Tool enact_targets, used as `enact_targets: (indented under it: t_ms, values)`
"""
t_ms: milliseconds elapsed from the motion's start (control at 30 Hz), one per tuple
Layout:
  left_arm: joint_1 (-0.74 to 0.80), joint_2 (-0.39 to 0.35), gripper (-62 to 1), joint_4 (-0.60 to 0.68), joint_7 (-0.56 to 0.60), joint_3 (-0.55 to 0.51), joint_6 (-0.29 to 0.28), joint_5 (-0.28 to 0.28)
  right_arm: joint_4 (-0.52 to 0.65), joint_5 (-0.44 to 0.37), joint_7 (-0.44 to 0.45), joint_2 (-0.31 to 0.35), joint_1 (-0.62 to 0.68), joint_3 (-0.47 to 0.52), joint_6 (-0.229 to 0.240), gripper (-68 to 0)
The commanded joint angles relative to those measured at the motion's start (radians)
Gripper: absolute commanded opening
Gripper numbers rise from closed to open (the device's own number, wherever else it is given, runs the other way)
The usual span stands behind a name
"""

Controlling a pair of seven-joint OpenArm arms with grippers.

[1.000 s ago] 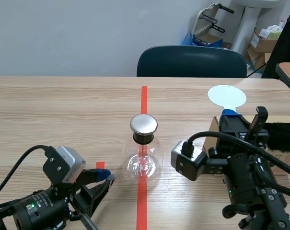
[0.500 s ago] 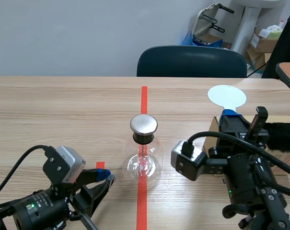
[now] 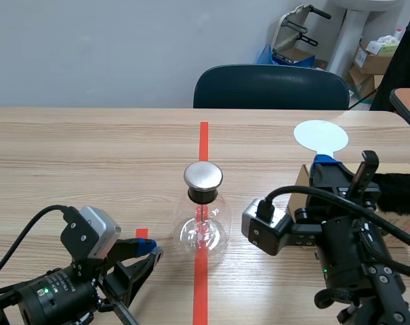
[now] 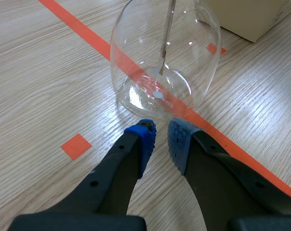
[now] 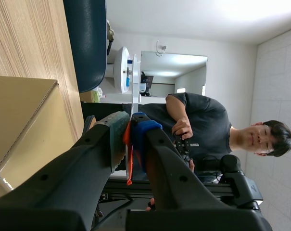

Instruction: Do the electroscope experiment

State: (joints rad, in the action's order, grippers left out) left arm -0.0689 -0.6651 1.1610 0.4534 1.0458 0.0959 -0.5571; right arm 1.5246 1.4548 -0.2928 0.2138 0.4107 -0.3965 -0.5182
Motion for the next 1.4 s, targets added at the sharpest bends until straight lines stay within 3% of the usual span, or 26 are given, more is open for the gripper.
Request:
enact_targets:
  t_ms: [0, 467, 1033, 1367]
  values:
    - [0.002, 0.005, -49.3, 0.024, 0.017, -0.006, -0.005, 0.001, 0.004, 0.004, 0.0, 0.01, -0.011, 0.005, -0.011, -66.5]
    - [0.002, 0.005, -49.3, 0.024, 0.017, -0.006, -0.005, 0.001, 0.004, 0.004, 0.034, 0.01, -0.011, 0.005, -0.011, -66.5]
    - [0.005, 0.005, -49.3, 0.024, -0.005, -0.006, -0.005, 0.001, 0.004, 0.004, 0.498, 0.01, -0.011, 0.005, -0.012, -66.5]
    - [0.005, 0.005, -49.3, 0.024, -0.005, -0.006, -0.005, 0.001, 0.004, 0.004, 0.676, 0.01, -0.011, 0.005, -0.012, -66.5]
